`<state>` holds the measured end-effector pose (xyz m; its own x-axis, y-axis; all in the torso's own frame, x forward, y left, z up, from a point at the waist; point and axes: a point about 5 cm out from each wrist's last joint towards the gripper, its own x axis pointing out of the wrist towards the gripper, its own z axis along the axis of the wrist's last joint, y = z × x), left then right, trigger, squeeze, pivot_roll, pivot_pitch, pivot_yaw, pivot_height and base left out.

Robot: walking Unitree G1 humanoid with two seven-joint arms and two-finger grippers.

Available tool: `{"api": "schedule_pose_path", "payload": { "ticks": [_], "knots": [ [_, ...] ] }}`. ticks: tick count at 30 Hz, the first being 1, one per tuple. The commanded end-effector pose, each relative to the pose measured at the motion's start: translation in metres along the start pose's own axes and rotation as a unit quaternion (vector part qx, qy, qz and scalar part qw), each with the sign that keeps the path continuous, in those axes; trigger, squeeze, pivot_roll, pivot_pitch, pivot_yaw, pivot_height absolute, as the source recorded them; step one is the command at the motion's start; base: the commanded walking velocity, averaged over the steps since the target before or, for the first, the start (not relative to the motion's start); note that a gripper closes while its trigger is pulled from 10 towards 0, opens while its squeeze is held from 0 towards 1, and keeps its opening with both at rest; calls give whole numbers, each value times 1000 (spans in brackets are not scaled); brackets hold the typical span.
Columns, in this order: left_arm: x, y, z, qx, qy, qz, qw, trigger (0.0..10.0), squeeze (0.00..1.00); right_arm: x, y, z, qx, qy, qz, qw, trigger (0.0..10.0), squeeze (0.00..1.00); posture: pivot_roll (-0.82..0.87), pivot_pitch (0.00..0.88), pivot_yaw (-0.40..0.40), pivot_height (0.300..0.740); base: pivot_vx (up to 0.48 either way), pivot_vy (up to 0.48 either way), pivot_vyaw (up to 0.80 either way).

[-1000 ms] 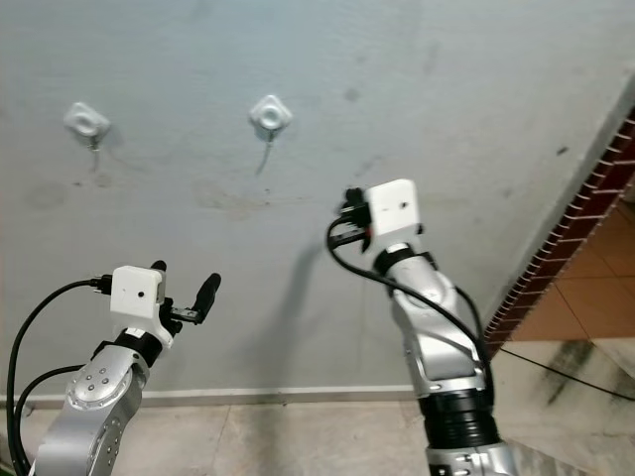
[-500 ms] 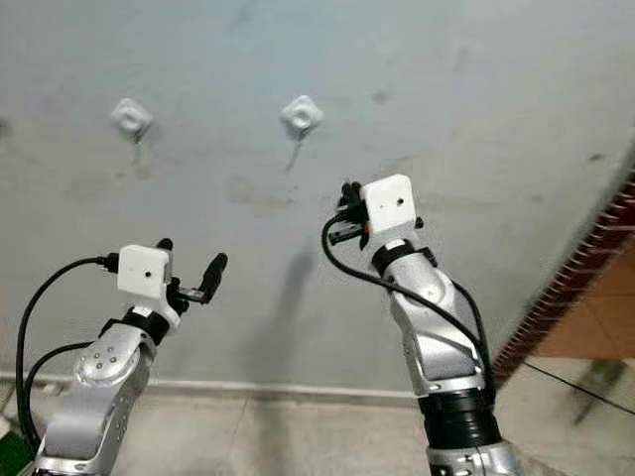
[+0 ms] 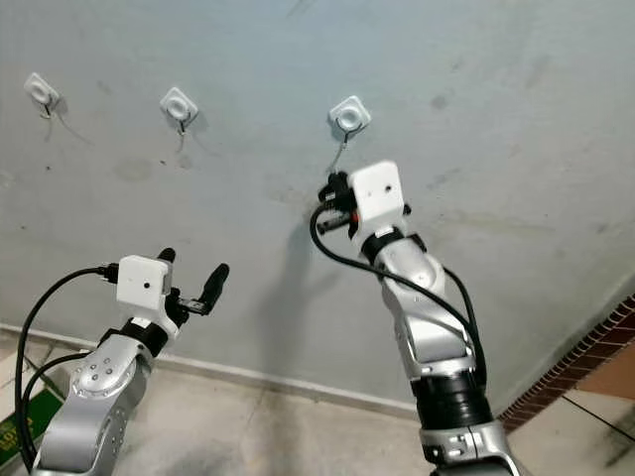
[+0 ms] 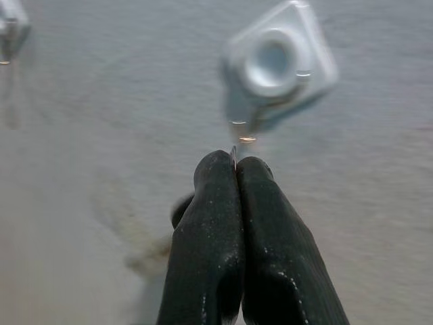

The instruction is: Hang keys on a hook

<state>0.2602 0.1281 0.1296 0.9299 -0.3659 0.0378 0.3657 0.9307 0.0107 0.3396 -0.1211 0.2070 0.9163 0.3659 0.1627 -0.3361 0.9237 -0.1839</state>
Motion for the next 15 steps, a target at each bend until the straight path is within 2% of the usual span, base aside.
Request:
{"api": "schedule_pose_path", "payload": {
  "ticks": [1,4,15],
  "knots": [
    [-2,-1,3,6,-6,-18,1000,10000,0,6,1,8,5,-15,2,1000,10000,0,14,0,6,740,0,0,0],
    [-2,-8,7,4,-18,-48,999,10000,0,12,-4,14,6,-28,-5,1000,10000,0,14,0,6,740,0,0,0],
    [-3,-11,8,-2,-15,-66,998,10000,0,16,-5,20,8,-42,5,999,10000,0,28,0,15,740,0,0,0]
  ]
}}
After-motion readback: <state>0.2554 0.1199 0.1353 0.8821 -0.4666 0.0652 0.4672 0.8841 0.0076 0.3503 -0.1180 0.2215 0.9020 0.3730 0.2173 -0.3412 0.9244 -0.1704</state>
